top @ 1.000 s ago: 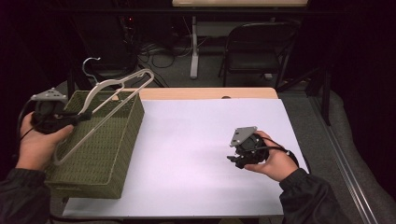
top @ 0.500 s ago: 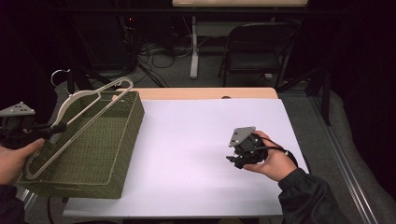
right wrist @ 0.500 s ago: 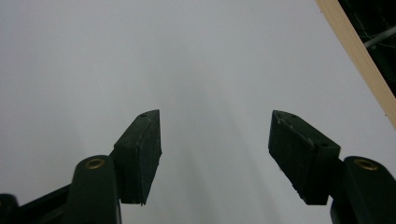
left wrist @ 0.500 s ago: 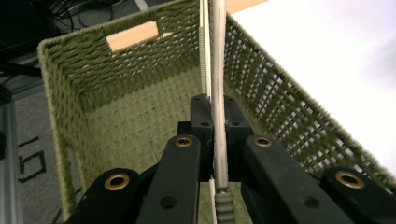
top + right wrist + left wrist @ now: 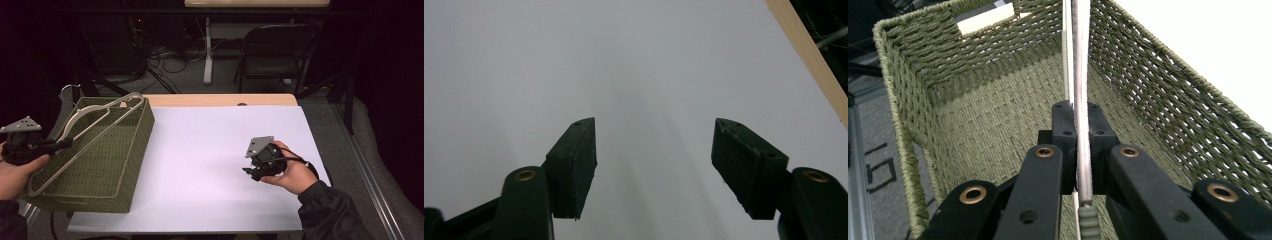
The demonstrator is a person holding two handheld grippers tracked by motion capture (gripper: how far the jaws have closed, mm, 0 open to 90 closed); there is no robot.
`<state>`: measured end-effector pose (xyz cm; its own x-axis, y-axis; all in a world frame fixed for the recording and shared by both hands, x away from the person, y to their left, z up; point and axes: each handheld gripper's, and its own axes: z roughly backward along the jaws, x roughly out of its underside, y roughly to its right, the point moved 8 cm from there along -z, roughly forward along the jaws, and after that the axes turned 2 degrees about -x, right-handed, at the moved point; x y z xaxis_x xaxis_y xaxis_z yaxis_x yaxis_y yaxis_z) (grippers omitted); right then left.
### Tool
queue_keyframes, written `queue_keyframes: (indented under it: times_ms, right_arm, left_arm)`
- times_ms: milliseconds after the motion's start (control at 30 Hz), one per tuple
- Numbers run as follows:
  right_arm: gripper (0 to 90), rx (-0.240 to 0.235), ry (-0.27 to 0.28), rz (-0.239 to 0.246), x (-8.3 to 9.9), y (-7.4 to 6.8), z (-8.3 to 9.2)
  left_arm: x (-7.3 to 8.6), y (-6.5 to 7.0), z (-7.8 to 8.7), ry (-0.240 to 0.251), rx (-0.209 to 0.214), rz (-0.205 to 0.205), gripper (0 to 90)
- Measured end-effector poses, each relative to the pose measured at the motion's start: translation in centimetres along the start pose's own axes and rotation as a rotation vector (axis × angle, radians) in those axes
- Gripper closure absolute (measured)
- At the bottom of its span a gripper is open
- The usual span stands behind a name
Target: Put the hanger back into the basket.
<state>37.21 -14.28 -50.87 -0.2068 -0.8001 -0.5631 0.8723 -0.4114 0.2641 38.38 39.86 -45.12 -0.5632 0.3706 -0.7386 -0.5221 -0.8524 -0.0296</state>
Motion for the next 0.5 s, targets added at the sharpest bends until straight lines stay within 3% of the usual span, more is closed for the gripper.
queue_keyframes:
  times_ms: [300, 500]
  right_arm:
    - [34.3, -0.001, -0.003, 0.000, 0.1, 0.0, -0.1]
    - [34.3, -0.006, -0.002, 0.005, 0.0, -0.1, -0.3]
  left_arm:
    - [1.2, -0.4, -1.0, -0.024, 0.008, 0.006, 86.9]
    - [1.3, -0.4, -2.0, -0.009, 0.015, 0.004, 86.9]
